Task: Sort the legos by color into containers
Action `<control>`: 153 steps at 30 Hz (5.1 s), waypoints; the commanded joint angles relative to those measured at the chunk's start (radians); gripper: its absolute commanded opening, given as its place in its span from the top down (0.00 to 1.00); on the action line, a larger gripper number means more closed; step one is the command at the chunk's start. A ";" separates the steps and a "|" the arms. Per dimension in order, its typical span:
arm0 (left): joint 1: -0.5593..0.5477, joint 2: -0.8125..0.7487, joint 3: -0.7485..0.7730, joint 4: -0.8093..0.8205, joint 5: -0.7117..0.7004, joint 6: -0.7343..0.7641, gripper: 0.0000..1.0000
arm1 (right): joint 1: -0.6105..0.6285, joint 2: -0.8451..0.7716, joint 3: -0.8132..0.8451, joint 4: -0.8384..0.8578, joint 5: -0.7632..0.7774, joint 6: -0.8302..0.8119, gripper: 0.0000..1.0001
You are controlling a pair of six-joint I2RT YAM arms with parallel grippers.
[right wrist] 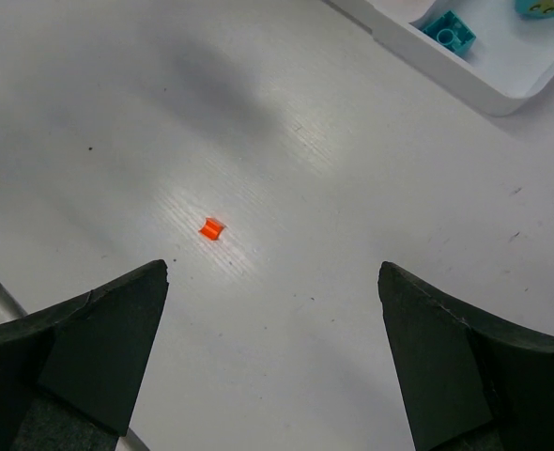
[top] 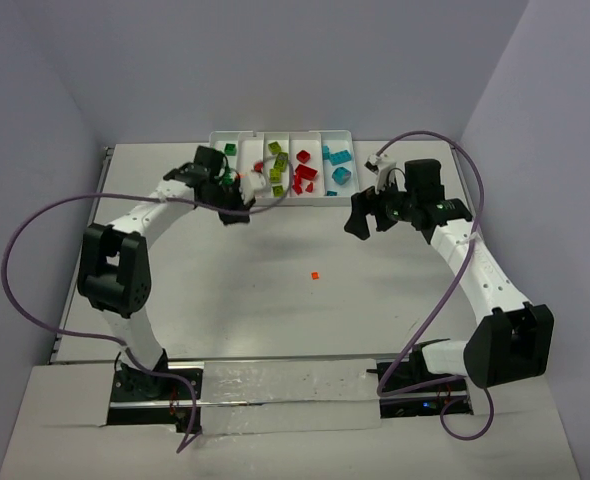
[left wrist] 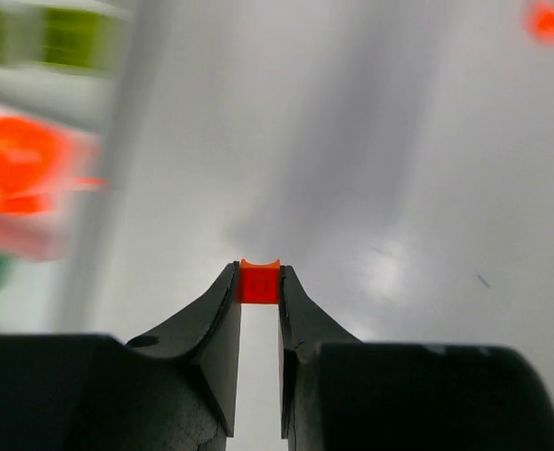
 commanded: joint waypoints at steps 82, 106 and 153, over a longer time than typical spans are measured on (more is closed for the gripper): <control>-0.530 0.253 0.039 0.235 -0.259 -0.496 0.40 | -0.365 -0.056 0.007 -0.011 0.059 0.099 0.00; -0.524 0.214 0.020 0.178 -0.227 -0.478 0.89 | -0.366 -0.047 0.011 -0.014 0.049 0.101 0.00; 0.115 0.732 0.907 0.524 -0.273 -0.618 0.73 | -0.354 0.037 0.019 -0.019 0.046 0.106 0.00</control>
